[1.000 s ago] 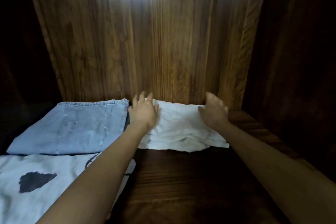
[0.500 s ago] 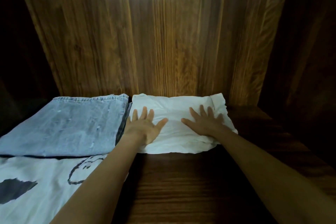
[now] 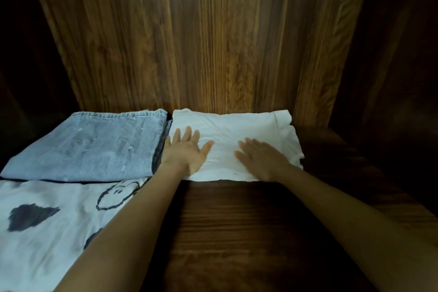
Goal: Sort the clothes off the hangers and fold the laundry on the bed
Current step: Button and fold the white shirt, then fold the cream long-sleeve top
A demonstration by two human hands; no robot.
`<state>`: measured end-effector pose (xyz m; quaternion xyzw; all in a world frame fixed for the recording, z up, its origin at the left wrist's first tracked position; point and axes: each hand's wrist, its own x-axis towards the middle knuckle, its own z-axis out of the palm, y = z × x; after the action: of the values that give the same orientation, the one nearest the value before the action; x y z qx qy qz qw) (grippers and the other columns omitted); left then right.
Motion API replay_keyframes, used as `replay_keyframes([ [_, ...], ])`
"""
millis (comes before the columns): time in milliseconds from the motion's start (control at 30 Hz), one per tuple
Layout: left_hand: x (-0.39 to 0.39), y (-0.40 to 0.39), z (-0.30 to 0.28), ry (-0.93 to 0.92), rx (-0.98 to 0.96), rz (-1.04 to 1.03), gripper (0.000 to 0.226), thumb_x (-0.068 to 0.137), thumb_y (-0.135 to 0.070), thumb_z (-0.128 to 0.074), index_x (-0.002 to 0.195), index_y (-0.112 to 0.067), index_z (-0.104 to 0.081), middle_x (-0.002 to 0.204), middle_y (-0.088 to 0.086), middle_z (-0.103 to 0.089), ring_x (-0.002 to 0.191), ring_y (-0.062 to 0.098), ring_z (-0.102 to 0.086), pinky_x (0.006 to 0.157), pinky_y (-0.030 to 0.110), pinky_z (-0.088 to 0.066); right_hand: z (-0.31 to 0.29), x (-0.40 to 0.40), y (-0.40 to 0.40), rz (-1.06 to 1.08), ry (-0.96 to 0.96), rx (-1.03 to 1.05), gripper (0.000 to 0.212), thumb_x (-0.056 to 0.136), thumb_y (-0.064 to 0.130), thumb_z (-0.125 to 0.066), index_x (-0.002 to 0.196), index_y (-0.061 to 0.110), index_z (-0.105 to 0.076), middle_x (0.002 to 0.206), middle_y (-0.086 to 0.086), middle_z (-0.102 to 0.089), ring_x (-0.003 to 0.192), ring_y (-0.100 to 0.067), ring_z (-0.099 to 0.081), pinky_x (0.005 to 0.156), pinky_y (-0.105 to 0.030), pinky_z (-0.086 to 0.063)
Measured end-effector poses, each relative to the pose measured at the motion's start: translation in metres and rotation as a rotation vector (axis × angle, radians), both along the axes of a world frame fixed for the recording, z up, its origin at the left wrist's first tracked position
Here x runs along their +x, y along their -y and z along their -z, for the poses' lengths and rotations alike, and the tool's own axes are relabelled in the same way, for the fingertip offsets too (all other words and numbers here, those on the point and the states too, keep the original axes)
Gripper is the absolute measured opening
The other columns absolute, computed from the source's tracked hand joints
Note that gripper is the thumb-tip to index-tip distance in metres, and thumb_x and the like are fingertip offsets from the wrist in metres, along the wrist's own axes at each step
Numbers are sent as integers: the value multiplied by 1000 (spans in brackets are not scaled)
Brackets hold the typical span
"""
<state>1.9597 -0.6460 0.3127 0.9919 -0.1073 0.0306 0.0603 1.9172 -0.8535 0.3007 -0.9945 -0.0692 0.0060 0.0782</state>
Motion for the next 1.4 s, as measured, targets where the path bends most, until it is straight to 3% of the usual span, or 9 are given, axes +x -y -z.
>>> replay_keyframes([
  [67, -5, -2, -4, -34, 14, 8, 73, 96, -63, -9, 155, -21, -3, 162, 3, 7, 148, 29, 9, 119, 49, 1, -8, -17, 21, 127, -48, 5, 58, 103, 47, -12, 154, 20, -4, 161, -5, 1, 148, -19, 1, 118, -37, -2],
  [133, -12, -2, -12, -33, 29, 35, 70, 98, -60, -19, 152, -15, -23, 161, 9, -13, 147, 34, -7, 117, 53, -10, -17, -40, 31, 187, -84, 50, 58, 104, 45, -18, 153, 16, -9, 161, -8, -3, 148, -22, -4, 118, -36, -6],
  [233, -32, 5, -32, 81, -67, 156, 48, 98, -47, -41, 130, -13, -50, 136, 11, -52, 125, 30, -46, 106, 46, -35, -30, -81, 32, 307, 46, 266, 50, 102, 40, -35, 141, 10, -43, 145, -14, -43, 133, -28, -40, 110, -39, -30],
  [333, -72, 26, -45, 116, -252, 358, 45, 98, -41, -48, 134, -14, -52, 137, 6, -54, 122, 26, -51, 103, 39, -41, -39, -141, 25, 423, 256, 323, 30, 99, 34, -46, 111, 11, -63, 111, -9, -65, 105, -25, -59, 91, -38, -46],
  [500, -176, 65, -43, 61, -207, 819, 32, 96, -40, -51, 119, -20, -62, 114, 0, -66, 104, 21, -61, 87, 34, -49, -25, -278, 6, 677, 322, 195, 23, 98, 29, -47, 104, 15, -65, 106, -8, -66, 102, -28, -61, 87, -38, -48],
  [800, -444, 109, -4, 50, -69, 1440, 25, 95, -32, -45, 105, -24, -66, 110, 1, -68, 105, 29, -61, 82, 33, -46, 7, -577, -63, 1156, 235, 33, 16, 93, 19, -44, 81, 20, -54, 93, -7, -67, 79, -29, -57, 65, -28, -40],
  [1000, -645, 103, 23, 78, 48, 1831, 27, 94, -34, -45, 104, -21, -66, 109, 1, -68, 105, 27, -61, 77, 31, -44, 32, -793, -125, 1559, 180, -17, 24, 93, 24, -44, 83, 11, -61, 89, -14, -67, 80, -34, -61, 65, -36, -46],
  [1200, -887, 65, 47, 66, 149, 2176, 28, 96, -39, -46, 101, -18, -65, 99, 5, -67, 89, 26, -62, 75, 37, -53, 64, -1034, -239, 1968, 132, -9, 20, 90, 21, -46, 88, 13, -64, 94, -14, -64, 88, -35, -60, 65, -31, -39],
  [1400, -1136, -28, 80, 71, 243, 2511, 37, 95, -42, -48, 124, -22, -60, 129, 6, -60, 119, 27, -56, 92, 37, -45, 106, -1241, -387, 2387, 96, 50, 21, 92, 25, -46, 90, 14, -63, 103, -19, -65, 93, -37, -60, 67, -30, -36],
])
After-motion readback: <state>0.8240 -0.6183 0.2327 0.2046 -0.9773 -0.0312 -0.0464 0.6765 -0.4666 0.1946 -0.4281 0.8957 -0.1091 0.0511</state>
